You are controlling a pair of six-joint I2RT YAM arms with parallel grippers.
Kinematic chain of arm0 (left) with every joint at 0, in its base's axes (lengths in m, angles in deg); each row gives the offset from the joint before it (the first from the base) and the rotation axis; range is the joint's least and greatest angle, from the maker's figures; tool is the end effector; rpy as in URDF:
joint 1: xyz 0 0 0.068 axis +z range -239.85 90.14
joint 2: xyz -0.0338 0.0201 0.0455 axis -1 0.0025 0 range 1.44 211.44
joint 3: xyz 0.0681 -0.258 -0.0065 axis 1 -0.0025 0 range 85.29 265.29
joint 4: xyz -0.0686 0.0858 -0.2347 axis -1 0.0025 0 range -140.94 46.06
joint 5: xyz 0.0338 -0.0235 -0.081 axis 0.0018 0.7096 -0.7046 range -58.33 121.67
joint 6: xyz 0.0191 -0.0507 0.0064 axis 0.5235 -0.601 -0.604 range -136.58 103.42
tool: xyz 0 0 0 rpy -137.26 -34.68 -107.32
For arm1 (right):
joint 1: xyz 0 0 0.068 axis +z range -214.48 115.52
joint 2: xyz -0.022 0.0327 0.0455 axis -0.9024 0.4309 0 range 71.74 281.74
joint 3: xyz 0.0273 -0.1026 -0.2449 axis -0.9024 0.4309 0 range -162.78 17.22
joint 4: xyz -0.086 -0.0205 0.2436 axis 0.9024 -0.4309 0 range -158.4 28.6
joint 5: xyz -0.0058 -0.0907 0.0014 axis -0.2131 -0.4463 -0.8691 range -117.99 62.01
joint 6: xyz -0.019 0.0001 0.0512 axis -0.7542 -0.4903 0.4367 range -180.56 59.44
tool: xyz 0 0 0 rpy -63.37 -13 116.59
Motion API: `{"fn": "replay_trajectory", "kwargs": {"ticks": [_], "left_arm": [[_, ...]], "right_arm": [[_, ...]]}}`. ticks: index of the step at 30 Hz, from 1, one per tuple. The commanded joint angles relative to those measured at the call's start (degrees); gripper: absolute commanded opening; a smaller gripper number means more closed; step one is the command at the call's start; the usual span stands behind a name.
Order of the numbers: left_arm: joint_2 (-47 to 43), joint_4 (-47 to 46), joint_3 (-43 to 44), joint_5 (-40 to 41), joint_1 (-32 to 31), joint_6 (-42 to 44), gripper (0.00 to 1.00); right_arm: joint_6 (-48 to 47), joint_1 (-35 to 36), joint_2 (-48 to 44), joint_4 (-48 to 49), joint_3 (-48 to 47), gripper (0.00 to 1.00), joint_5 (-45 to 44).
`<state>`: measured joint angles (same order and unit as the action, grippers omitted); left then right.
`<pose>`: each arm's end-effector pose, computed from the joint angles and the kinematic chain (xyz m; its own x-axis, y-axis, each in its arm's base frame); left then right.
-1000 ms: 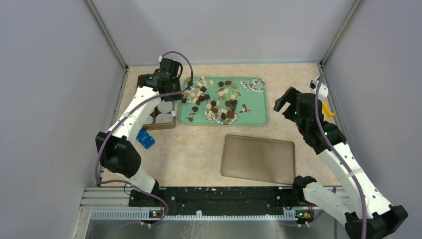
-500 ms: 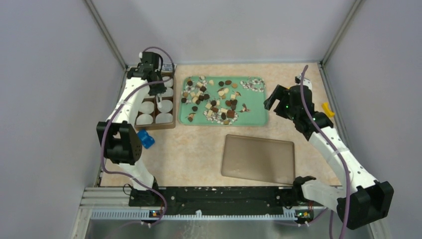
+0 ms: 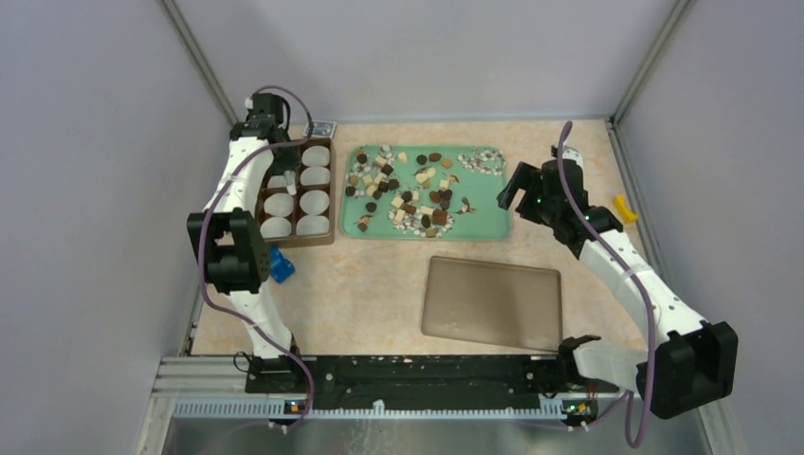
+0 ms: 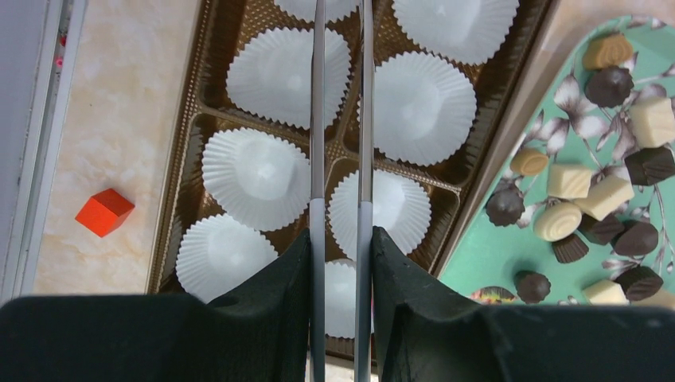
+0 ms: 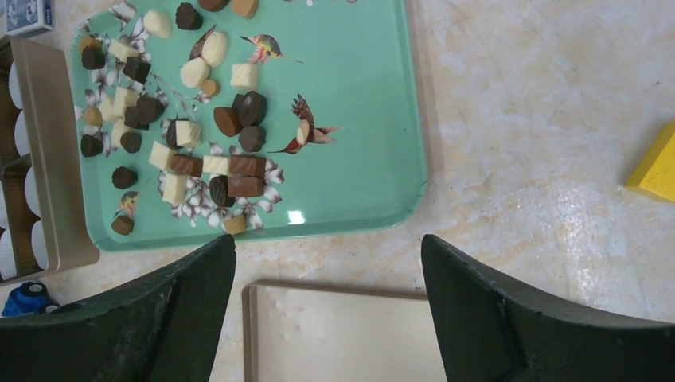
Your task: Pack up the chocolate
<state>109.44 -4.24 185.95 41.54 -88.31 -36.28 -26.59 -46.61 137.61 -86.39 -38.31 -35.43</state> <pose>0.4122 0.0175 0.2982 -0.7189 -0.3516 -0.5996 -0.3925 0.9173 -0.0673 0.2432 0.0734 0.3005 -0.5703 0.3984 -0.7184 0.1387 0.9087 0.3938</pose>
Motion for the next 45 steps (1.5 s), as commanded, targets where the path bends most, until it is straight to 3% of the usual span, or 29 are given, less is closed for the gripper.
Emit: {"fn": "replay_trajectory", "kwargs": {"ticks": [1,27,36,45], "left_arm": [[1.63,-3.23,4.17,-0.18,1.97,0.14,0.25],[6.21,-5.35,4.81,-1.03,2.48,-0.34,0.38],[-0.46,-3.24,5.42,-4.49,2.29,0.33,0.23],[-15.18,-2.91,-3.68,-9.51,0.45,5.06,0.13]], "right_arm": [[-0.88,-0.42,0.9,2.51,-1.58,0.84,0.66],[-0.03,-0.43,2.89,2.95,-1.97,0.84,1.66],[0.05,-0.41,2.18,2.41,-2.23,0.83,2.26],[1.22,-0.4,-2.49,1.52,0.27,0.82,3.05]]}}
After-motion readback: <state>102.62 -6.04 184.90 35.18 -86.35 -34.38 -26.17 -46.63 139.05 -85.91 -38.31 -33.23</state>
